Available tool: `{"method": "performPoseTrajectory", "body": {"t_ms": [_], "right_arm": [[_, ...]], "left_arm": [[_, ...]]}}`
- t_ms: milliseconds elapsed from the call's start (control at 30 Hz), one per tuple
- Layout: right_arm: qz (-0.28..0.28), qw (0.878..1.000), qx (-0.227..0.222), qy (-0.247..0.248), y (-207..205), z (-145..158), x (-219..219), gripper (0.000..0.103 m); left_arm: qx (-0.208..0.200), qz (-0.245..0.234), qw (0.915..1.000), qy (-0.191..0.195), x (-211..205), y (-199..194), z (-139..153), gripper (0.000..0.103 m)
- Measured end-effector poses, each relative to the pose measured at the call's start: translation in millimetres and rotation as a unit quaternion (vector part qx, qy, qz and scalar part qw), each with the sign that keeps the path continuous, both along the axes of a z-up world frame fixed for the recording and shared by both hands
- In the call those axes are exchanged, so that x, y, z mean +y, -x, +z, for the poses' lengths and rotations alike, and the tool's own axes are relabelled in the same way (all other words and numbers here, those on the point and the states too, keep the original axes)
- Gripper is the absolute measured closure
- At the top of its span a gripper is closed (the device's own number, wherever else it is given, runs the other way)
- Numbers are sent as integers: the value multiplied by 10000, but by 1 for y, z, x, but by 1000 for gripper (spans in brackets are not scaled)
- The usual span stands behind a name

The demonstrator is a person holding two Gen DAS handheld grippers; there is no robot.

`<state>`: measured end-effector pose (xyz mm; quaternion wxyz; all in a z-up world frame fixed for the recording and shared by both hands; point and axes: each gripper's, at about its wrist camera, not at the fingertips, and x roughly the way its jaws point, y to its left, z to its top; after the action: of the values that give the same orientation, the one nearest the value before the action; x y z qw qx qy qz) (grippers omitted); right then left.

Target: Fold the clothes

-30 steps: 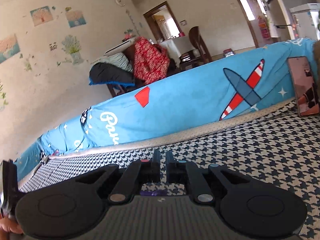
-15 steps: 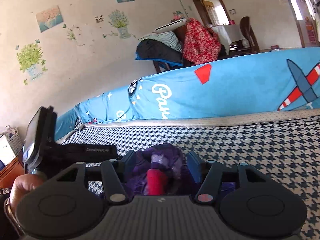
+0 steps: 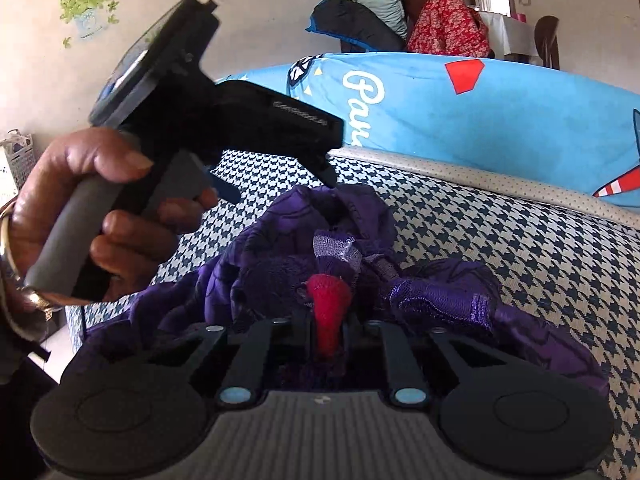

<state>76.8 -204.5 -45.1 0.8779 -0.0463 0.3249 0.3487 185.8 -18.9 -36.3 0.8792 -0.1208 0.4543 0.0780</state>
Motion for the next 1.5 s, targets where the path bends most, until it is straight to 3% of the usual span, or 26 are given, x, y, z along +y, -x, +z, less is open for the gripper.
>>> {"method": "performPoseTrajectory", "body": {"t_ms": [100, 233, 433, 700, 767, 900, 967, 1067, 1200, 1267, 1333, 1500], "right_arm": [[96, 9999, -23, 65, 3, -2, 3, 90], [208, 9997, -52, 151, 6, -4, 6, 90], [377, 9988, -95, 282, 10, -7, 12, 90], [332, 9988, -100, 351, 17, -8, 14, 90], [317, 9989, -86, 339, 16, -8, 14, 90], [304, 9990, -52, 308, 15, -7, 14, 90], [300, 9990, -59, 319, 14, -6, 14, 90], [290, 9991, -50, 319, 13, -6, 14, 90], [282, 9991, -45, 317, 11, -5, 12, 90], [282, 9991, -48, 309, 11, -5, 12, 90], [279, 9992, -42, 286, 9, -4, 11, 89], [239, 9994, -177, 179, 4, 8, -3, 87]], "left_arm": [[11, -143, 9998, 123, -6, -3, -1, 0], [-317, -419, 9977, 439, -12, 2, 14, 0], [-227, -786, 9960, 373, -31, -2, 9, 0], [-105, -1023, 9926, 640, -42, -4, 4, 11], [-32, -953, 9944, 455, -44, -5, 2, 12], [390, -653, 9960, -461, -51, -14, -14, 13], [606, -553, 9954, -504, -49, -20, -25, 13], [596, -488, 9956, -530, -48, -26, -30, 13], [643, -494, 9918, -985, -56, -33, -39, 13], [770, -441, 9882, -1247, -59, -37, -47, 21], [735, -475, 9882, -1261, -59, -36, -47, 27], [476, -225, 9898, -1321, -49, -31, -38, 58]]}}
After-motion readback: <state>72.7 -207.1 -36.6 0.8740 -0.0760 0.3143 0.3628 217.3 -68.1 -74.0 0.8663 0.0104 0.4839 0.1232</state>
